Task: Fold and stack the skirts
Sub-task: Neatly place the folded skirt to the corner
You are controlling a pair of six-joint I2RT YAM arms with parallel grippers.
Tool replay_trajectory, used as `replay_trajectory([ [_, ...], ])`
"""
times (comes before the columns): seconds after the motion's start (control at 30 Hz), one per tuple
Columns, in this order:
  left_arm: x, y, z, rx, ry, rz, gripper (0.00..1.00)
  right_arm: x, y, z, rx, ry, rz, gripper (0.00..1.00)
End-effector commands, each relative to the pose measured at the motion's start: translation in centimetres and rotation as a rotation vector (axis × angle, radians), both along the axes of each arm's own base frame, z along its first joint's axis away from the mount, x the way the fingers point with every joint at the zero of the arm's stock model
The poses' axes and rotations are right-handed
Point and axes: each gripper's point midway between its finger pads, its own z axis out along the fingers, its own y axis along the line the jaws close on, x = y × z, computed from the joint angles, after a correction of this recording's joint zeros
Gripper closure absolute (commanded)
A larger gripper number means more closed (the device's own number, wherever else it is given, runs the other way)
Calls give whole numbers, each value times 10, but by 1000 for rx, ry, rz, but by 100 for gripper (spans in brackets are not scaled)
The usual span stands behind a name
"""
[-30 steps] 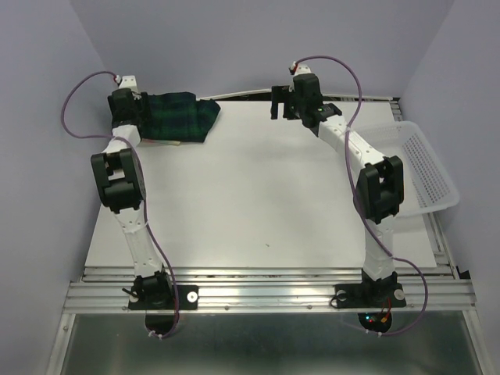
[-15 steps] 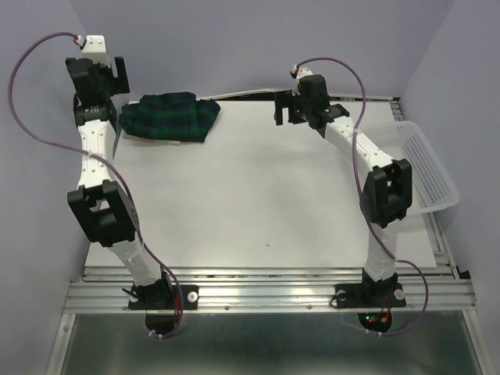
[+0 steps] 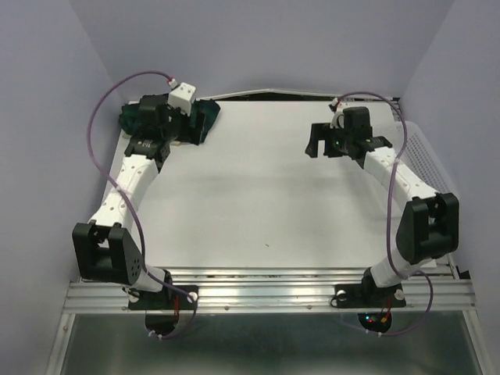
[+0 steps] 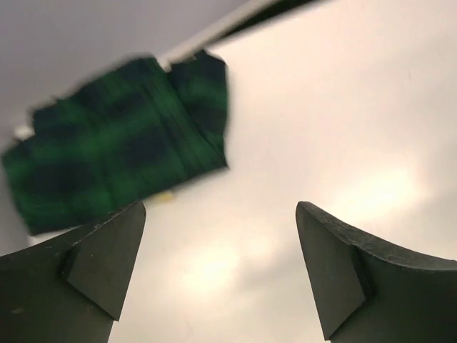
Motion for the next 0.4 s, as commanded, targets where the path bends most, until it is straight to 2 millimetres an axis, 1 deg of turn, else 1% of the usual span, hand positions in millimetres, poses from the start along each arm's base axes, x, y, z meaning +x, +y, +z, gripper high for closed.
replay_trajectory([
  [0.0,-28,-12,-70,-65,170,-32,1,-49,9,-31,34,50,97,0],
  [0.03,-28,-15,-67,-72,160,-40,2,-48,10,-22,39,21,105,0],
  [0.07,-34,-18,-83,-75,186,-47,2,-60,6,-38,37,52,110,0],
  [0.1,-37,-18,-91,-68,202,-47,1,-67,5,-44,37,61,114,0],
  [0.13,-43,-18,-104,-60,227,-42,1,-72,5,-41,39,50,117,0],
  [0.17,-45,-20,-107,-54,228,-39,1,-79,6,-49,45,64,130,0],
  [0.2,-47,-20,-110,-58,234,-37,2,-82,6,-50,47,66,133,0],
  [0.27,-51,-21,-118,-63,246,-29,2,-86,5,-47,48,54,135,0],
  [0.37,-54,-24,-117,-63,241,-43,1,-85,5,-42,49,42,136,0],
])
